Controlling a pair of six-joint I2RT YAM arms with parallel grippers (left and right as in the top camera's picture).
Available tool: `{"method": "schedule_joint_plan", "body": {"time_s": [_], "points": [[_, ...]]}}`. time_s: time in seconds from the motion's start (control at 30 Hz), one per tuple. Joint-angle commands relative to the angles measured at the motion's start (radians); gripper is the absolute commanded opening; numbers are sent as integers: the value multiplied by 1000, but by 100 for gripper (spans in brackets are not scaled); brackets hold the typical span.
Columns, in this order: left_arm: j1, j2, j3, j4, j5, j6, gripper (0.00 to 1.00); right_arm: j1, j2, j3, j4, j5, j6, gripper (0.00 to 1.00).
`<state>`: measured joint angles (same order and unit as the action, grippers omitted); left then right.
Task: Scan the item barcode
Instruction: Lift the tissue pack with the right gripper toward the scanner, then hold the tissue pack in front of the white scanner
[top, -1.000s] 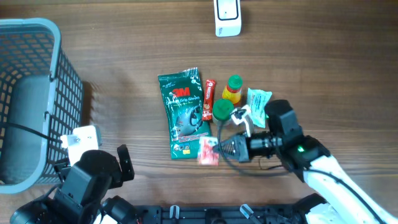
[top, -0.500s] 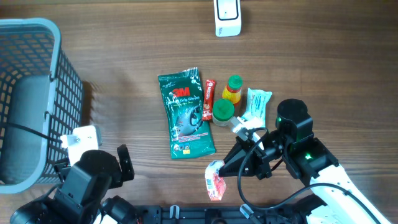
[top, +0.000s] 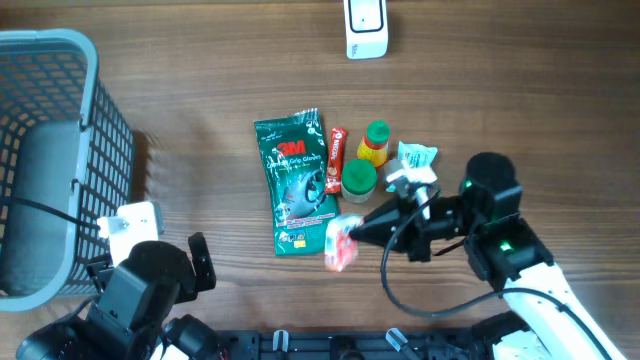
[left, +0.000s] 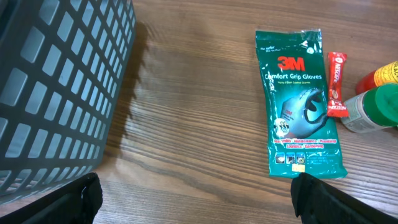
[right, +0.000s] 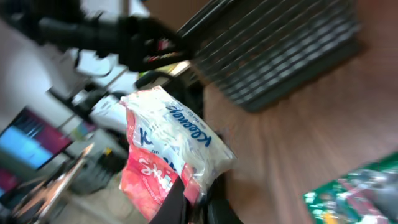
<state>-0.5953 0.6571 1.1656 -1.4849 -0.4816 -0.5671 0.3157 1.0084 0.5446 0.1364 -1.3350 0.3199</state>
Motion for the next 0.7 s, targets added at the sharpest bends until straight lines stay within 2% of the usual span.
{"method": "schedule_joint_plan", "body": {"time_s": [0.0,0.13,0.23,0.4,0.47,0.53,0.57,0.67], "points": [[5,-1,13,2,2,-18,100,-107,-10,35,9,45,-2,5],[5,-1,13,2,2,-18,100,-227,-10,135,7,76,-2,5],[5,-1,13,2,2,-18,100,-282,-10,229,5,181,-7,5],[5,-1,13,2,2,-18,100,-287,20,306,21,655,-209,5],[5,-1,13,2,2,-18,100,-287,58,320,88,763,-246,5],[5,-1,13,2,2,-18,100,-287,160,320,288,851,-278,5],[5,-1,13,2,1,-18,100,-287,196,321,335,874,-284,5],[5,-1,13,2,2,-18,100,-280,320,367,389,909,-310,5]]}}
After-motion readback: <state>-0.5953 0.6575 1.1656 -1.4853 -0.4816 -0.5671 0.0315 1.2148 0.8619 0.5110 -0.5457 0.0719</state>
